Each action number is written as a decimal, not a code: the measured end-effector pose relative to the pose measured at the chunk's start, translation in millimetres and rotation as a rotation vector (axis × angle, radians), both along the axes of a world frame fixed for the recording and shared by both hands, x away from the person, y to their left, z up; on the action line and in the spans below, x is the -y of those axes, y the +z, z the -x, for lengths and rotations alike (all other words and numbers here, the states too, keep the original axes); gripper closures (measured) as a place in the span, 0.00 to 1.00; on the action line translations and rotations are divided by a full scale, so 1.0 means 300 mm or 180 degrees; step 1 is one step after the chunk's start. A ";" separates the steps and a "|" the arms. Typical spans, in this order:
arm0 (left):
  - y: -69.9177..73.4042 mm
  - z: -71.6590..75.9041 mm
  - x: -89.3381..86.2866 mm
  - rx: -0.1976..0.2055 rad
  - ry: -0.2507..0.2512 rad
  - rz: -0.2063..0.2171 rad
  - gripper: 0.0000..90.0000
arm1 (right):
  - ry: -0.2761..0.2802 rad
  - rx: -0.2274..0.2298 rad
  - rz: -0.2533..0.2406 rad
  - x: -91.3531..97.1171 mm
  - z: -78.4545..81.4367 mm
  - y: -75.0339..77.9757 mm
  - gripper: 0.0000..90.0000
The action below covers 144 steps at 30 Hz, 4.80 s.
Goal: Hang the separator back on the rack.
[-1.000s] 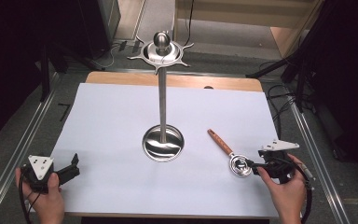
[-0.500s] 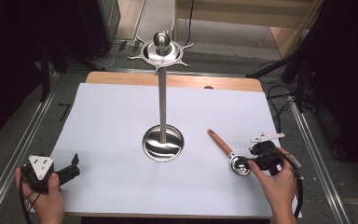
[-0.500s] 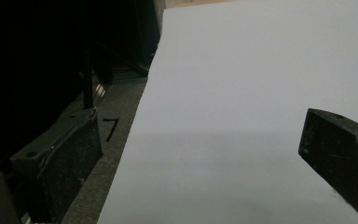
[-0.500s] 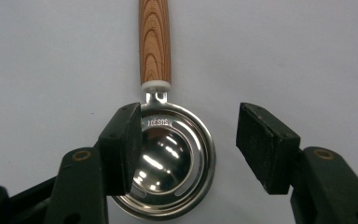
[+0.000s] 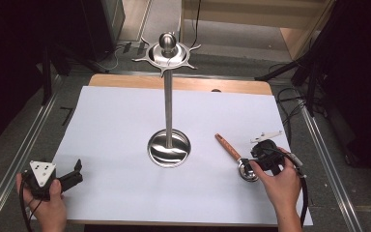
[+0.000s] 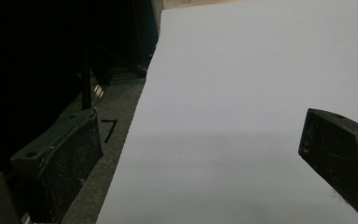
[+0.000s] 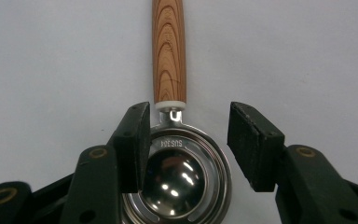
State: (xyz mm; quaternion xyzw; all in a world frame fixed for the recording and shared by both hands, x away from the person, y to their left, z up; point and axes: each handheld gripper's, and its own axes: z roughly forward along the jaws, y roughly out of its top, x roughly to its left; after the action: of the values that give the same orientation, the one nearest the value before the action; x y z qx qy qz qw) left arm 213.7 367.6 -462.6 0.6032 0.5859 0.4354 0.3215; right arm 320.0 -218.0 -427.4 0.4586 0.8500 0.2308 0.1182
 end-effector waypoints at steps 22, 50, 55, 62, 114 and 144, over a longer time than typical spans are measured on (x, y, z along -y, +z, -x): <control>-0.001 -0.002 0.002 -0.0015 0.0000 -0.0025 0.00 | 0.0005 -0.0226 0.0080 -0.079 -0.085 -0.024 0.63; -0.001 -0.004 0.004 -0.0026 -0.0001 -0.0008 0.00 | 0.0056 -0.0362 0.0303 -0.153 -0.147 -0.079 0.77; -0.001 -0.004 0.004 -0.0040 0.0002 -0.0012 0.00 | 0.0049 -0.0344 0.0374 -0.163 -0.143 -0.079 0.77; -0.001 -0.005 0.003 -0.0037 0.0001 -0.0005 0.00 | 0.0064 -0.0313 0.0465 -0.175 -0.140 -0.075 0.78; -0.001 -0.005 0.006 -0.0045 -0.0003 -0.0055 0.00 | 0.0043 0.1841 -0.1806 -0.101 0.078 0.273 0.78; -0.001 -0.006 0.004 -0.0055 -0.0011 -0.0046 0.00 | 0.0271 0.2646 -0.2180 -0.187 0.149 0.427 0.78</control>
State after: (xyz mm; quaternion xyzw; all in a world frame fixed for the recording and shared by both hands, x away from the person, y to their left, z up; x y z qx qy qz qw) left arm 215.5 366.3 -462.9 0.6102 0.5845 0.4338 0.3128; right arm 275.4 -161.8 -299.3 0.3061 0.6255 0.6613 0.2789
